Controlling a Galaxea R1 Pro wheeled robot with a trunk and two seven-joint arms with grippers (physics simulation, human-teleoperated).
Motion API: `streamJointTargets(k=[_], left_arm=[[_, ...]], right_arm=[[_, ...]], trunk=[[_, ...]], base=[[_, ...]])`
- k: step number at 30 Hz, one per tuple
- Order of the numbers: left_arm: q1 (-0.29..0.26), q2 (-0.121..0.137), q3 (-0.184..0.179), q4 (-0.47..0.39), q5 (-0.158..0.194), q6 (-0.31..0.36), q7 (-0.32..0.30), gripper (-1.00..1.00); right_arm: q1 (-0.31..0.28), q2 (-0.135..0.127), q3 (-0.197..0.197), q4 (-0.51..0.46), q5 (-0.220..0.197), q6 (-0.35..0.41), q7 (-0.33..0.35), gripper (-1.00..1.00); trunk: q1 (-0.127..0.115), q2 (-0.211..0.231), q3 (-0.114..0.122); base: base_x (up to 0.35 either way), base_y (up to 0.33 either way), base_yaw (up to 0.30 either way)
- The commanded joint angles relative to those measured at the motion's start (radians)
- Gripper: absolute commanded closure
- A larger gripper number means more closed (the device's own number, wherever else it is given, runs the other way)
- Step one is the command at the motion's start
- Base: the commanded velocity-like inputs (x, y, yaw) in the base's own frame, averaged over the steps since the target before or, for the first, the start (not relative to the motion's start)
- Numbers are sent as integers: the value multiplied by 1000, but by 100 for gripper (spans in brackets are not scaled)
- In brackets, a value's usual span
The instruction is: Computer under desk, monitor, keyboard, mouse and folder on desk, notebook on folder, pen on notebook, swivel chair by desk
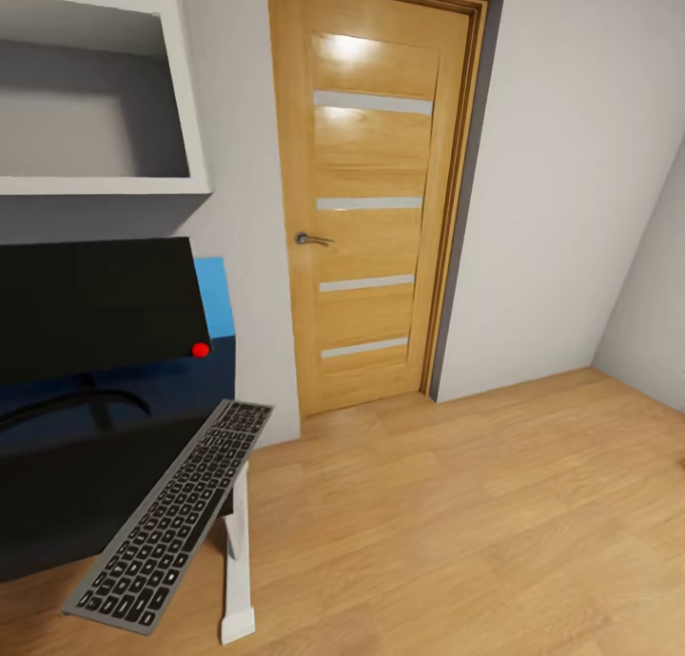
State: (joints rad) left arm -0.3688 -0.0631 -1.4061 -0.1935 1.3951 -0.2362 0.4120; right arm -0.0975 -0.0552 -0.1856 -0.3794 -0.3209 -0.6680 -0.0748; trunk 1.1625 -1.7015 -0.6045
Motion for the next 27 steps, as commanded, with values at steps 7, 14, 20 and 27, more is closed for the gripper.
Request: streamJointTargets(k=[7,14,20,27], left_arm=[[-1,0,-8,-1,8,-5,5,-100],[-1,0,-8,-1,9,-5,5,-100],[-1,0,-8,-1,10,-5,5,-100],[-1,0,-8,-1,10,-3,5,-100]], right_arm=[[-1,0,1,0,-1,-2,-2,-100],[-1,0,0,1,-1,-2,-2,-100],[-1,-1,-2,2,-4,-3,-5,-100],[-1,-1,-2,4,-3,-3,-4,-100]], trunk=[[0,0,-12],[0,0,-23],[0,0,-30],[0,0,-31]], base=[[306,-136,-3],[307,-163,0],[305,-178,0],[283,-211,0]])
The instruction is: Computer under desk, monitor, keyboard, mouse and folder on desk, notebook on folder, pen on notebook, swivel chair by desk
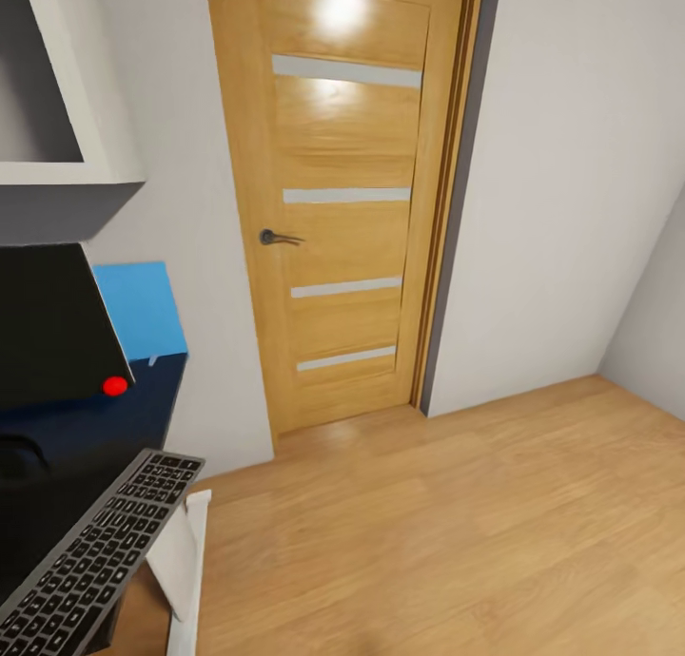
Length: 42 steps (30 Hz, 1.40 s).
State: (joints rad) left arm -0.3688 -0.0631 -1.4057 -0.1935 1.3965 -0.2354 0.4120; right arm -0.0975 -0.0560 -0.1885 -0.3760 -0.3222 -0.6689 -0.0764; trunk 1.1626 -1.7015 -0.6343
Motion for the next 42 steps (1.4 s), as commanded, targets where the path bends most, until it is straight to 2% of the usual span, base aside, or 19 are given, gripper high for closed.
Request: streamJointTargets(k=[1,24,28,35,42], left_arm=[[-1,0,-9,-1,9,-4,5,-100],[-1,0,-9,-1,8,-1,5,-100],[-1,0,-9,-1,8,-2,5,-100],[-1,0,-7,-1,8,-7,5,-100],[-1,3,-5,0,8,-35,5,-100]], right_arm=[[-1,0,1,1,-1,-3,-2,-100],[-1,1,1,3,0,2,-2,-100],[-1,14,2,3,0,-2,-2,-100],[-1,24,3,3,0,-3,-2,-100],[-1,25,3,5,1,3,-2,-100]], trunk=[[0,0,-1],[0,0,-1],[0,0,-1],[0,0,-1],[0,0,-1]], base=[[273,-223,0],[267,-232,0],[264,-237,21],[218,-203,220],[20,-19,270]])
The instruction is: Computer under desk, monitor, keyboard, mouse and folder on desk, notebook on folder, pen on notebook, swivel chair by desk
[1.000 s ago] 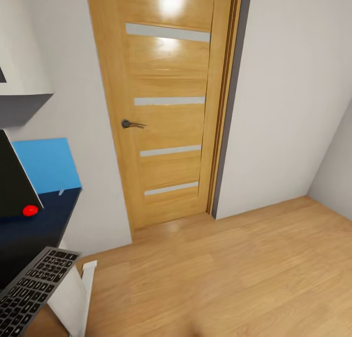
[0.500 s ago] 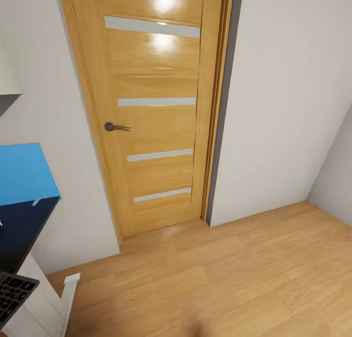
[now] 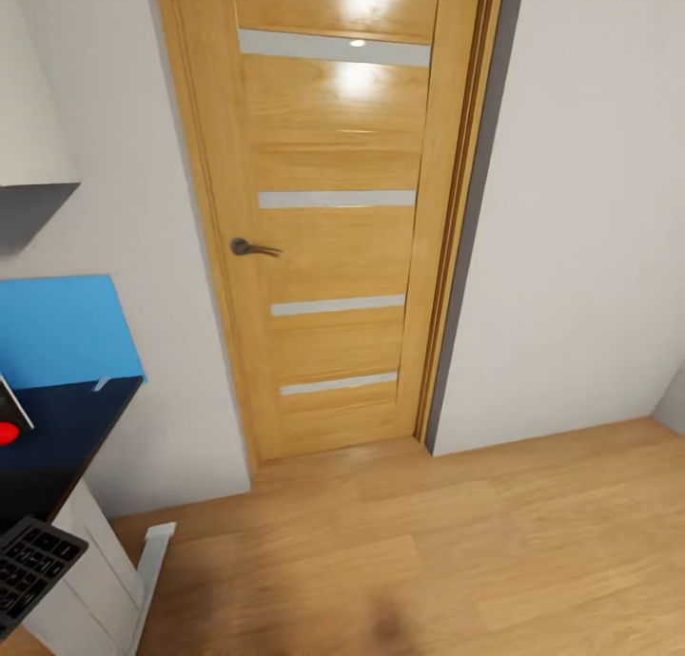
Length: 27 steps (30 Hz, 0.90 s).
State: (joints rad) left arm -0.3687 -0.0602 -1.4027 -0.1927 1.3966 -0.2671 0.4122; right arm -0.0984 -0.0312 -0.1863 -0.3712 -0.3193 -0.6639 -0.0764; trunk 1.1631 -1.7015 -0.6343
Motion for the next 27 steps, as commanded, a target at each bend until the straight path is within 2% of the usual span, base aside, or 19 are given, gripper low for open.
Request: streamJointTargets(k=[1,13,27], left_arm=[[-1,1,-8,-1,8,-5,5,-100],[-1,7,33,2,10,-8,6,-100],[-1,5,30,1,0,-25,2,-100]], right_arm=[[0,0,1,1,-1,-2,-2,-100],[-38,-2,0,44,-5,1,-3,-100],[-59,-2,-5,70,-10,1,-4,-100]], trunk=[[0,0,-1],[0,0,-2],[0,0,-6]], base=[[1,-1,274],[0,0,275],[0,0,275]])
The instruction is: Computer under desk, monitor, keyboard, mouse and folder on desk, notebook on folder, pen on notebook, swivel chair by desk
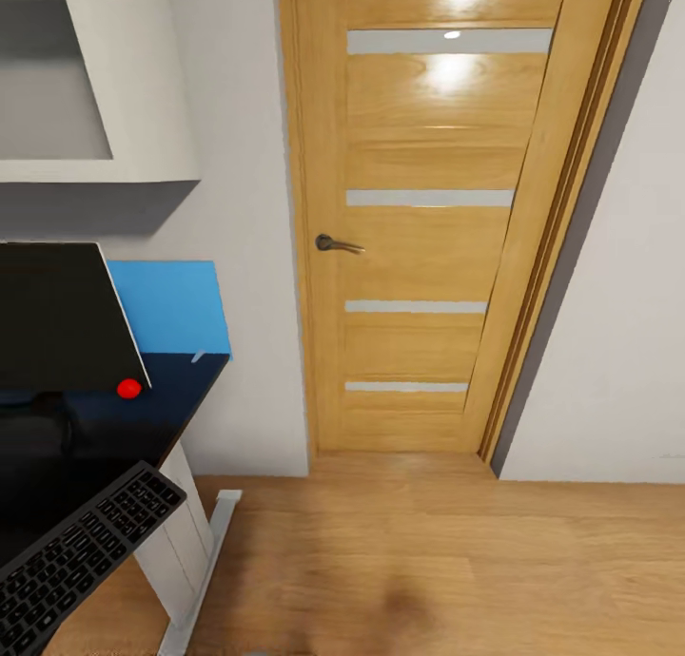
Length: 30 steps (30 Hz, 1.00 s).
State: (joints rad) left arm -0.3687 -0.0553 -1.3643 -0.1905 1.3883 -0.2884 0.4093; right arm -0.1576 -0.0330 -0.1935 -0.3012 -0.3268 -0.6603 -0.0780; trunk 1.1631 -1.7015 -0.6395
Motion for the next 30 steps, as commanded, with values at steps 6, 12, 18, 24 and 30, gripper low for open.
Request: streamJointTargets(k=[6,12,18,24,30], left_arm=[[-1,1,-9,-1,9,-70,5,-100],[-1,2,-10,-1,9,-89,5,-100],[-1,1,-11,-1,9,-93,5,-100],[-1,1,-12,-1,9,-94,5,-100],[-1,-1,-13,-1,9,-92,4,-100]], right_arm=[[0,-5,0,0,-4,-4,-3,-100],[0,-8,-1,0,-3,-9,-3,-100],[0,-8,-1,3,-2,-12,-3,-100],[0,-8,-1,4,0,-31,-3,-100],[0,-8,0,22,4,-39,-2,-100]], trunk=[[0,0,-2],[0,0,-2],[0,0,-6],[0,0,-13],[0,0,-22]], base=[[0,0,276],[0,0,277],[0,0,244],[0,0,132],[0,0,17]])
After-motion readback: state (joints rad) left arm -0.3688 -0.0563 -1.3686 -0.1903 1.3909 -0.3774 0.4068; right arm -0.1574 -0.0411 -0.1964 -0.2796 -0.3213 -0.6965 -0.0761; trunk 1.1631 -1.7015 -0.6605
